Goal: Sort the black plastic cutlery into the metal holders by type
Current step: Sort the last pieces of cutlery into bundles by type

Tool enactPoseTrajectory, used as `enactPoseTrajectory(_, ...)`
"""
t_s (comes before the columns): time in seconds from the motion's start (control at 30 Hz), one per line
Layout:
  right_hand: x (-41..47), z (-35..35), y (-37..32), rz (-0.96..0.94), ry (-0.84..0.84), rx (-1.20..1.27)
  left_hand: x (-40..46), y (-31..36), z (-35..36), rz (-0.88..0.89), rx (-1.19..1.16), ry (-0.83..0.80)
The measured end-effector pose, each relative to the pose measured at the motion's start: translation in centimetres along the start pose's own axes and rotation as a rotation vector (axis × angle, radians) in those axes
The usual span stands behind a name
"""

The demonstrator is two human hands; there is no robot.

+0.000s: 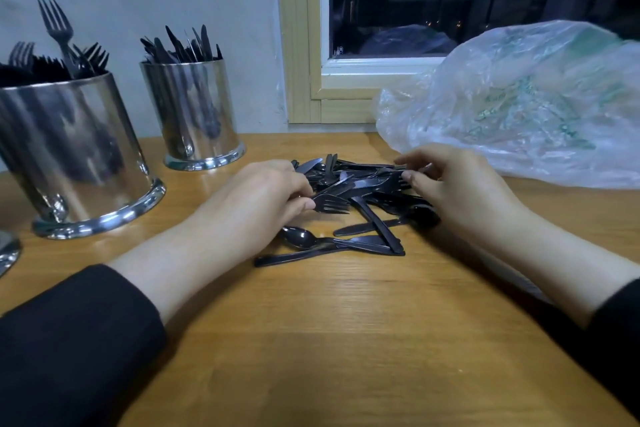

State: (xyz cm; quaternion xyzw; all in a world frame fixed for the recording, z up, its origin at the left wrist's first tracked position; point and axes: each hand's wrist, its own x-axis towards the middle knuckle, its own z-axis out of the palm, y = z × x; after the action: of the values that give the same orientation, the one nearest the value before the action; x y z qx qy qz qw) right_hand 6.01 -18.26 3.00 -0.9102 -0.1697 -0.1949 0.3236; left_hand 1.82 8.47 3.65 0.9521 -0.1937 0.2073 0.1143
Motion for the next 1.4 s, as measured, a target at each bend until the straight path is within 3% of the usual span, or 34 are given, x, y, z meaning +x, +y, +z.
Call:
enactPoseTrajectory(0.27, 0.0, -0.2, -0.8, -0.08, 0.243, 0.105, 0.0, 0.2, 0.2, 0.089, -0.046, 0.222)
enactPoseTrajectory(0.47, -0.4, -0.7, -1.7, -0.184, 0.394, 0.235, -0.2, 0.9, -0.6, -0.077, -0.229, 0.337)
enactPoseTrajectory(0.57, -0.7, -0.7, -2.2, -0.24, 0.344, 0.312, -0.1, 1.4, -1.0, -0.202, -0.313, 0.369)
enactPoseTrajectory(0.67, -0.9, -0.4, -2.8, -0.262, 0.286, 0.375, 0.2, 2.4, -0.9, -0.263, -0.406, 0.288)
enactPoseTrajectory(0.87, -0.9, 0.2, -3.1, -0.238, 0.244, 0.517, 0.0, 4.7, -0.4, -0.279, -0.74, 0.036)
enactPoseTrajectory(1.03, -0.7, 0.5, -2.8, -0.233, 0.211, 0.478, -0.5, 5.0, -0.4, -0.267, -0.821, -0.051)
enactPoseTrajectory(1.17, -1.0, 0.5, -3.2, -0.234, 0.2, 0.461, -0.5, 5.0, -0.4, -0.18, -0.681, -0.104)
enactPoseTrajectory(1.27, -1.0, 0.1, -3.2, -0.239, 0.17, 0.426, -0.2, 4.5, -0.4, -0.198, -0.573, -0.028)
enactPoseTrajectory(1.33, -0.3, -0.7, -2.4, -0.22, 0.131, 0.28, -0.2, 3.6, -0.9, -0.257, -0.555, 0.059)
enactPoseTrajectory(1.4, 0.3, -1.8, -1.1, -0.198, -0.025, 0.08, -0.3, 2.7, -1.3, -0.294, -0.562, 0.101)
